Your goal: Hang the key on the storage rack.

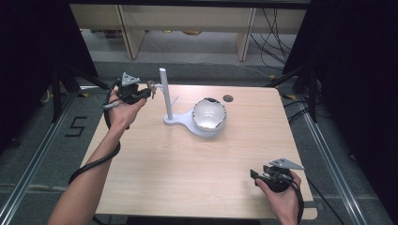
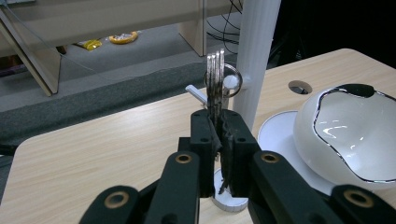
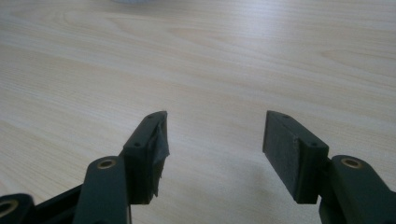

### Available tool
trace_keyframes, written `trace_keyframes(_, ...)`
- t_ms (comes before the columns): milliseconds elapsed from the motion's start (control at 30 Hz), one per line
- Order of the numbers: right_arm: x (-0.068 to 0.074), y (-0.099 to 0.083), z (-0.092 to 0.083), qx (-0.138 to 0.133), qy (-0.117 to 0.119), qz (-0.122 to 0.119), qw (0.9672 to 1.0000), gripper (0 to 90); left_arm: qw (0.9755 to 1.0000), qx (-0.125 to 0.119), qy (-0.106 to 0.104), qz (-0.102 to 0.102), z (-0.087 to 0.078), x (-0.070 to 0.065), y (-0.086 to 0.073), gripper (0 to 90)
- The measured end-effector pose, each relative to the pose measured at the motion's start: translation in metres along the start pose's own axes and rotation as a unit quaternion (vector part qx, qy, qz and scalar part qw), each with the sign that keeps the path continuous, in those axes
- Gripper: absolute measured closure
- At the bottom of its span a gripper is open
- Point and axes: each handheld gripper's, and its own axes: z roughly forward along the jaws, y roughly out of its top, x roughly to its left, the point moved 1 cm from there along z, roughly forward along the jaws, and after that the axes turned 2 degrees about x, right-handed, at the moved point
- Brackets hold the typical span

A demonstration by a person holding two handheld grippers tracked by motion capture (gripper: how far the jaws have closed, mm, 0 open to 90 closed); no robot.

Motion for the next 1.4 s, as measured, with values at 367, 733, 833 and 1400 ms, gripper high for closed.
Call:
trace_keyframes(367,-0.002,-0.001,0.0,0.005,-0.001,-0.004,1.0,40.7,0.9998,0.01,-0.014,-0.004,0.011,-0.003,-0.005,82.1)
trace_keyframes(733,0.0,-0.001,-0.003,0.005,-0.003,0.02,0.9998,40.3,0.9999,0.013,0.0,0.007,0.002,0.001,-0.013,55.9)
trace_keyframes(833,-0.001,-0.002,-0.001,-0.009,-0.002,0.007,0.9999,40.3,0.9999,0.015,0.001,0.006,-0.002,0.003,-0.018,48.9)
trace_keyframes(1400,-0.001,0.0,-0.003,-0.005,-0.003,-0.006,1.0,40.0,0.9997,-0.016,0.012,0.012,-0.036,0.009,-0.047,33.1)
